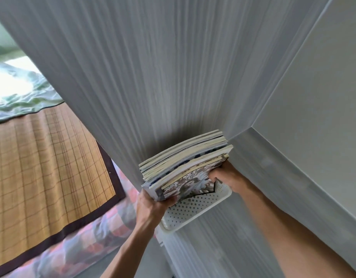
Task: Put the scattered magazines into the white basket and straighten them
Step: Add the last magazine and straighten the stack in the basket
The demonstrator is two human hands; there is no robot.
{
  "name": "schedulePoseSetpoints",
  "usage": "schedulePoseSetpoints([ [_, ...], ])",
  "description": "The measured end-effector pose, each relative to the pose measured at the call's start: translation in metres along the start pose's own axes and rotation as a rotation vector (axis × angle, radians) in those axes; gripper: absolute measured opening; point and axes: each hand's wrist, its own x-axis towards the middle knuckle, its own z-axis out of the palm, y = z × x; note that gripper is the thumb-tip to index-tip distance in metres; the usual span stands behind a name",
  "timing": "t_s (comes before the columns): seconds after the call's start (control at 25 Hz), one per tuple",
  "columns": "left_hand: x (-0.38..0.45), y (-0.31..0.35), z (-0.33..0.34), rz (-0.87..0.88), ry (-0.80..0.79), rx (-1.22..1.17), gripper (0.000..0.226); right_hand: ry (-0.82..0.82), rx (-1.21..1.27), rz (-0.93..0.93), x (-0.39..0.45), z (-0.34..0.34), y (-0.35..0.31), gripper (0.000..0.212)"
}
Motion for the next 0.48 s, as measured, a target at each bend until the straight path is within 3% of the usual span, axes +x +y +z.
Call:
schedulePoseSetpoints([
  [0.28, 0.013, 0.013, 0.001, -0.045, 0.083, 0.039, 0.081, 0.01, -0.005, 0.022, 0.026, 0.002, -0.014, 0.039],
  [0.4, 0.009, 0.027, 0.0, -0.078, 0.048, 0.106, 0.082, 0.015, 0.027, -0.012, 0.031, 0.002, -0.016, 0.032],
  [0.48, 0.0, 0.032, -0.006, -0.082, 0.047, 0.181, 0.081, 0.044, 0.084, -0.055, 0.03, 0.003, -0.018, 0.047],
])
